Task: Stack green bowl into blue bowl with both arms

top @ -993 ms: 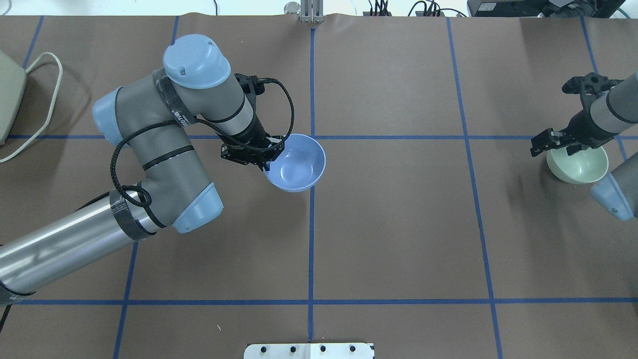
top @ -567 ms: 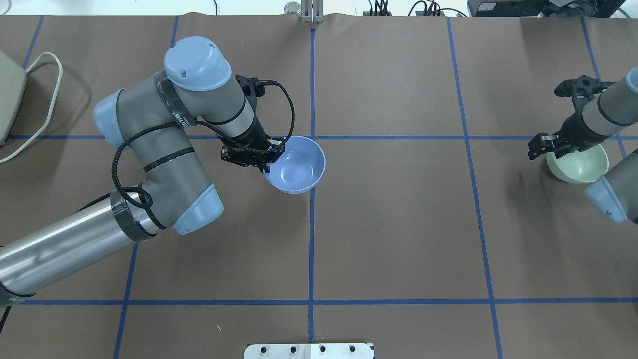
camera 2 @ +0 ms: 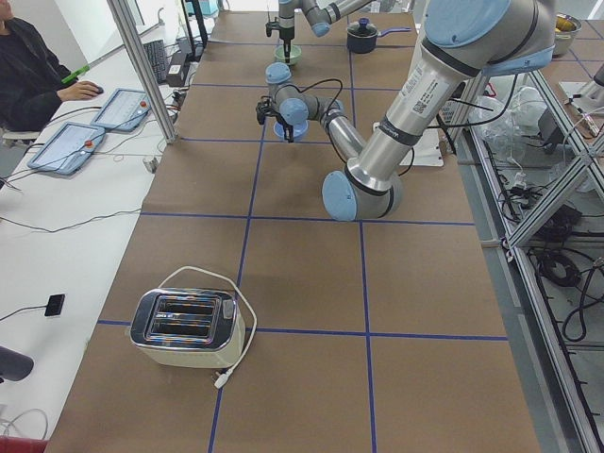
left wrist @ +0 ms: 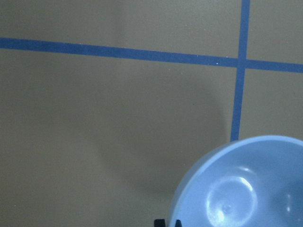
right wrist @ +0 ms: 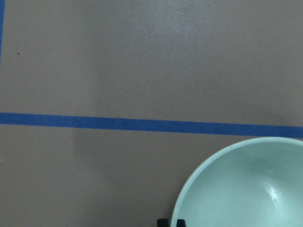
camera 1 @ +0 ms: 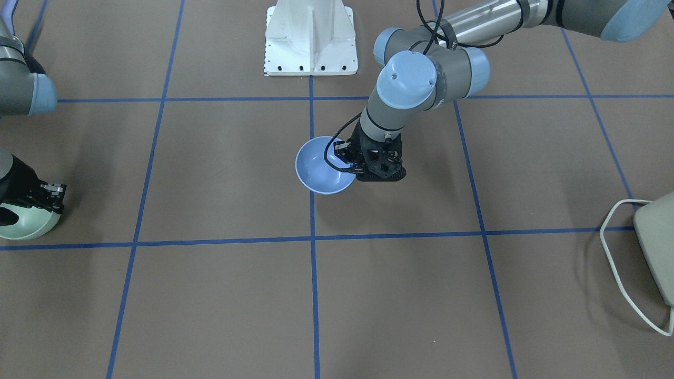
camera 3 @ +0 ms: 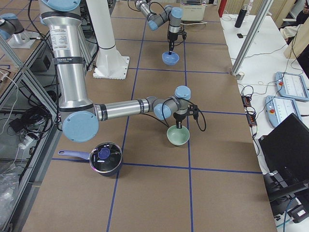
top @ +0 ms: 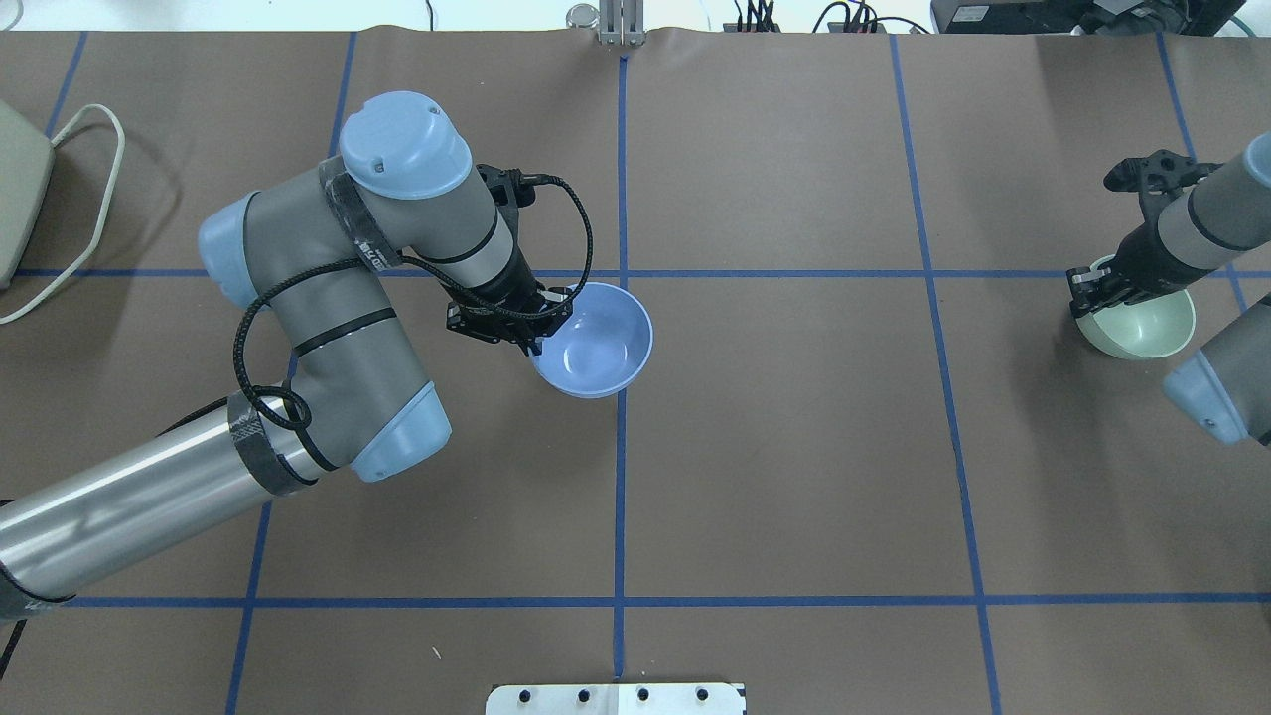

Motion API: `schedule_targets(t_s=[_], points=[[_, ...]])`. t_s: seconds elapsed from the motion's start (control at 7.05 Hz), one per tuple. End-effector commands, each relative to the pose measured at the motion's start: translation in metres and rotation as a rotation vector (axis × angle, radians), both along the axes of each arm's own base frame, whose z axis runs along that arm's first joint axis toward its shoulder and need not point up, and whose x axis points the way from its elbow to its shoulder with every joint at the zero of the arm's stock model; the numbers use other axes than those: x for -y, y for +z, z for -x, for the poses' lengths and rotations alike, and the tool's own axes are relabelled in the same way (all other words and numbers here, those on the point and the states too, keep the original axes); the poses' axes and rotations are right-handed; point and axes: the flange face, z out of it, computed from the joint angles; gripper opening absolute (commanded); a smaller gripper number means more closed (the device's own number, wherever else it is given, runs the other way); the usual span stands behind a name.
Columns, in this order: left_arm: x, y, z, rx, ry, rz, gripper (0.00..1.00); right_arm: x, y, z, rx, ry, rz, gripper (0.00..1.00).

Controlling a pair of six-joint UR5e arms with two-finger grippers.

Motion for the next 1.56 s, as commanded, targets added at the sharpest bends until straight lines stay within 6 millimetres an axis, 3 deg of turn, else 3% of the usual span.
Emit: schedule_targets(t_s=[0.0, 0.14, 0.43, 0.57, 0.85, 0.99, 1.13, 1.28, 1.42], points=[[-0.008, 0.014, -0.023, 0.003, 0.006, -0.027, 0.0, 0.008, -0.02, 0.001, 0.016, 0.014, -0.006, 0.0], [-0.008, 0.018, -0.026, 0.003, 0.001, -0.019, 0.0, 0.008, -0.031, -0.002, 0.012, 0.018, 0.004, 0.0], [-0.019, 0.014, -0.042, -0.005, -0.036, -0.02, 0.0, 0.017, -0.092, -0.009, -0.01, 0.035, 0.037, 0.0], [-0.022, 0.012, -0.045, -0.007, -0.035, -0.017, 0.0, 0.017, -0.112, -0.009, -0.014, 0.037, 0.045, 0.0], [-0.023, 0.01, -0.044, -0.011, -0.035, -0.02, 0.0, 0.022, -0.124, -0.006, -0.014, 0.036, 0.047, 0.0], [-0.023, 0.012, -0.043, -0.025, -0.035, -0.029, 0.42, 0.026, -0.132, -0.004, -0.012, 0.036, 0.047, 0.0], [-0.023, 0.012, -0.042, -0.042, -0.035, -0.042, 0.73, 0.032, -0.145, -0.001, -0.015, 0.036, 0.052, 0.0], [-0.023, 0.004, -0.034, -0.063, -0.033, -0.054, 0.91, 0.039, -0.169, 0.003, -0.016, 0.036, 0.058, 0.0], [-0.018, -0.003, -0.01, -0.085, -0.048, -0.067, 0.97, 0.045, -0.191, 0.007, -0.018, 0.047, 0.072, 0.0]])
